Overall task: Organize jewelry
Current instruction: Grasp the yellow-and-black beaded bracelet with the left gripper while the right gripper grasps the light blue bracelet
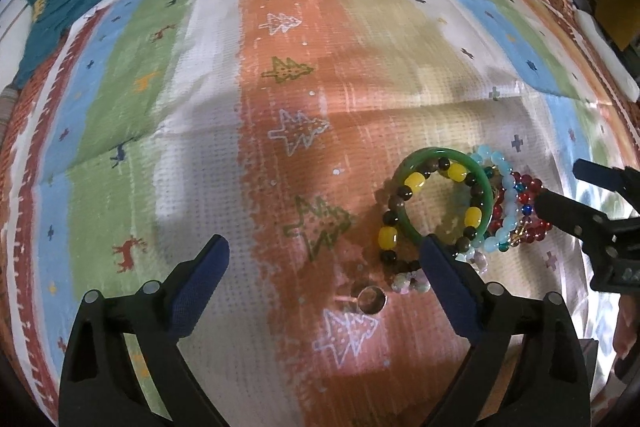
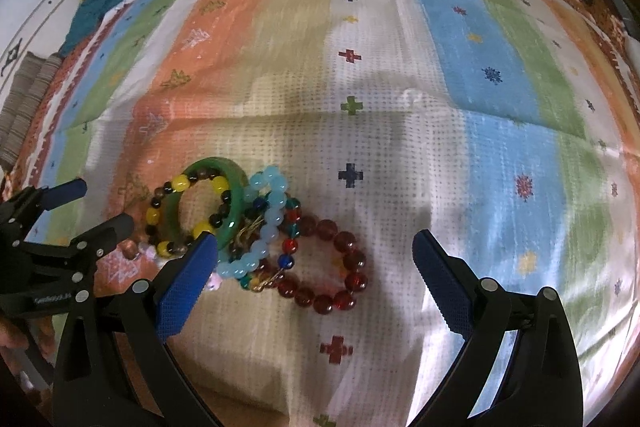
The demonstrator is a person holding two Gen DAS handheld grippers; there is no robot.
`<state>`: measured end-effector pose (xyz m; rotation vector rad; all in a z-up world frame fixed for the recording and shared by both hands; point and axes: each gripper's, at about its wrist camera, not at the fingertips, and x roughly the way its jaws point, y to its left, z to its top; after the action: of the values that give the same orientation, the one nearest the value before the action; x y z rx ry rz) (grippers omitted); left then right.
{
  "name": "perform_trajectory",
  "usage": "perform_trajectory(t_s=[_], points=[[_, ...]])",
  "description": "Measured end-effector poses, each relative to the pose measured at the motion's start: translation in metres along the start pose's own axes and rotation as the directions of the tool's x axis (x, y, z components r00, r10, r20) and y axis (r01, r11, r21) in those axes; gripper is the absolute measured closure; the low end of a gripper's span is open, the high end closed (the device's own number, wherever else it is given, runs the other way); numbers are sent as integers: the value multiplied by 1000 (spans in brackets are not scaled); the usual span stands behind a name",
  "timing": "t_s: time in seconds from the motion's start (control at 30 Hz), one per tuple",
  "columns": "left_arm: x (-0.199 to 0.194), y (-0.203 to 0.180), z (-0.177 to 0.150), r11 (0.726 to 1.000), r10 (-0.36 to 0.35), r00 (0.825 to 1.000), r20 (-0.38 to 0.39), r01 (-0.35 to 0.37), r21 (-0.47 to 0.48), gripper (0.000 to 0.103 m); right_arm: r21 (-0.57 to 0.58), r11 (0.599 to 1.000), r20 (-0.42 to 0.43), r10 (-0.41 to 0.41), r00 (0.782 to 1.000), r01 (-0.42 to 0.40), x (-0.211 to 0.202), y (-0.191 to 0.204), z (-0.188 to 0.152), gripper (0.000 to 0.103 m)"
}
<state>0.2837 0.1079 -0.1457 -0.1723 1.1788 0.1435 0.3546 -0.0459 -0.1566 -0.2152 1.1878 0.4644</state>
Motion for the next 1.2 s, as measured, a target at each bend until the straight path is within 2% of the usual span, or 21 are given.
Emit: perform_trajectory(t_s=[0.17,0.27,0.43,0.6,0.67,0.93,1.0,1.1,1.17,1.2], points=[[8,-8,4,999,0,1000,3,0,47,13,-1,1000,-20,-15,1000,15,10,-3,6,5],[13,-7,6,999,-8,1000,-5,9,39,19,3,1000,-33,-16,999,16,15,-5,9,16],[22,-6,5,999,0,1000,-24,1,54,27,15,1000,-40,-10,999,11,22,-8,14,16],[28,-9,3,996,16,1000,-22,-14,85,29,10,1000,-42,-5,999,5,28,-6,20,17],[31,-12,3,995,31,999,-19,-28,100,31,6,1000,-46,1,999,0,32,-5,22,24],[31,-12,6,992,67,998,-5,-66,107,46,-23,1000,-43,4,999,-5,40,1,32,42],[31,-13,7,992,75,997,-4,-74,106,53,-39,999,-42,9,999,-10,41,6,34,47],[31,-14,8,991,84,996,-7,-83,102,65,-62,998,-46,13,999,-16,43,13,35,60],[30,-14,8,991,92,996,-8,-91,98,70,-59,997,-59,36,998,-39,44,16,35,75],[30,-14,8,991,93,996,-8,-92,95,73,-60,997,-65,44,997,-48,45,18,34,77]])
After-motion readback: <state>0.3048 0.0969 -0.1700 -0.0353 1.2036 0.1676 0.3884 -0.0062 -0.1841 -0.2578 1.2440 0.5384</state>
